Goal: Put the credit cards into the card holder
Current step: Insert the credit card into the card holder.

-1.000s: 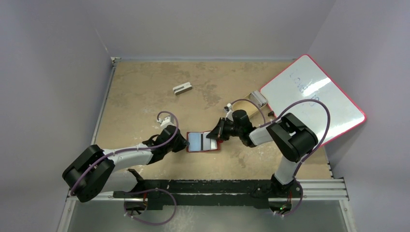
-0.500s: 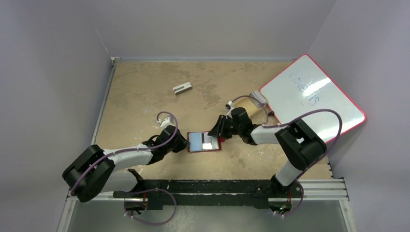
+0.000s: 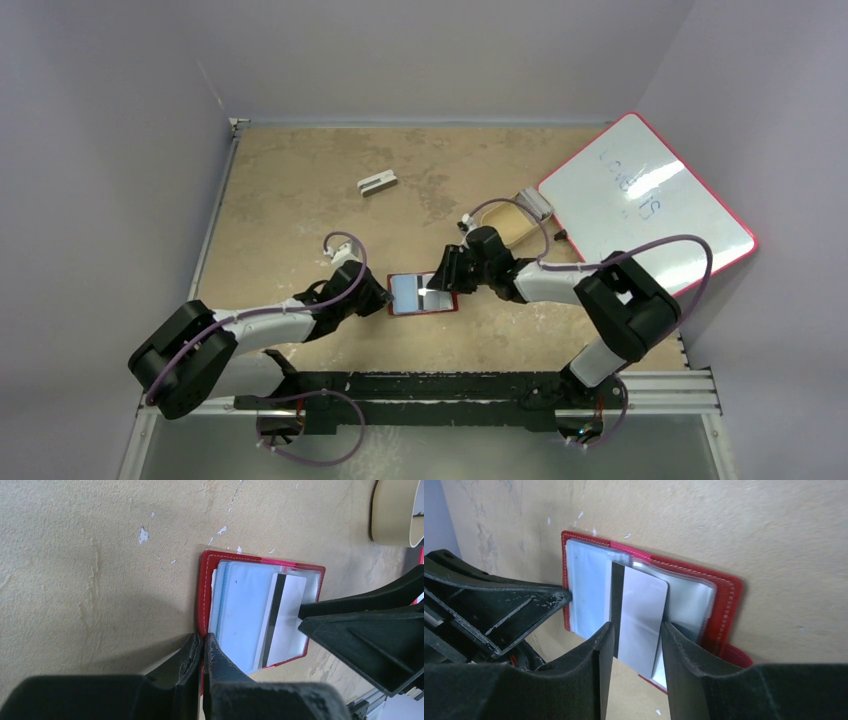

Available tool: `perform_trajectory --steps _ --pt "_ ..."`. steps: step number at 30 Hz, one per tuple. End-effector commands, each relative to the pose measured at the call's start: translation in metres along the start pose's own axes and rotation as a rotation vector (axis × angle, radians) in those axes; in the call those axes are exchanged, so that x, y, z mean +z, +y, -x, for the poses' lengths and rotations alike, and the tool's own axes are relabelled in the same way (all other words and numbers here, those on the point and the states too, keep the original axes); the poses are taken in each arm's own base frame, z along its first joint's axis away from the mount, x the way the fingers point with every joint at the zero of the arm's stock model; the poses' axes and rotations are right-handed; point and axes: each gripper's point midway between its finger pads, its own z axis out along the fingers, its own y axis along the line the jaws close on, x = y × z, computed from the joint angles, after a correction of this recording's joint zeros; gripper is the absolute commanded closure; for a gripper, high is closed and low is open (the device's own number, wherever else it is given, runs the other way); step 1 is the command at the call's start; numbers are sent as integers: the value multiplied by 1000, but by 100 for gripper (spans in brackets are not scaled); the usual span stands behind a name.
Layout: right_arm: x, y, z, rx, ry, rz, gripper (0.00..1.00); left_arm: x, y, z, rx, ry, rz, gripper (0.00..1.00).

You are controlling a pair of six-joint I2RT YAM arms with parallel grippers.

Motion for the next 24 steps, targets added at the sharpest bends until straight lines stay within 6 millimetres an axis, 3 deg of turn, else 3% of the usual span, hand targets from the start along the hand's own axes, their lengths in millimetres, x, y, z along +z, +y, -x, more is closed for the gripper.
perform_trajectory --steps 1,8,15,19,22,24 --pt "11 15 0 4 -9 19 58 -1 -10 1 -7 0 -38 100" --pt "13 44 -2 15 3 147 60 -2 -17 3 -11 1 -64 100" --pt "22 50 -16 57 49 193 62 -4 -21 3 -11 5 -78 100" --pt "16 39 -18 24 57 124 61 -6 -19 4 -10 0 -72 100" --pt "1 37 1 -170 -5 76 56 -6 -18 3 -5 3 -67 100" --pt "-7 49 12 -373 -29 107 51 -7 -19 4 -6 3 -70 100"
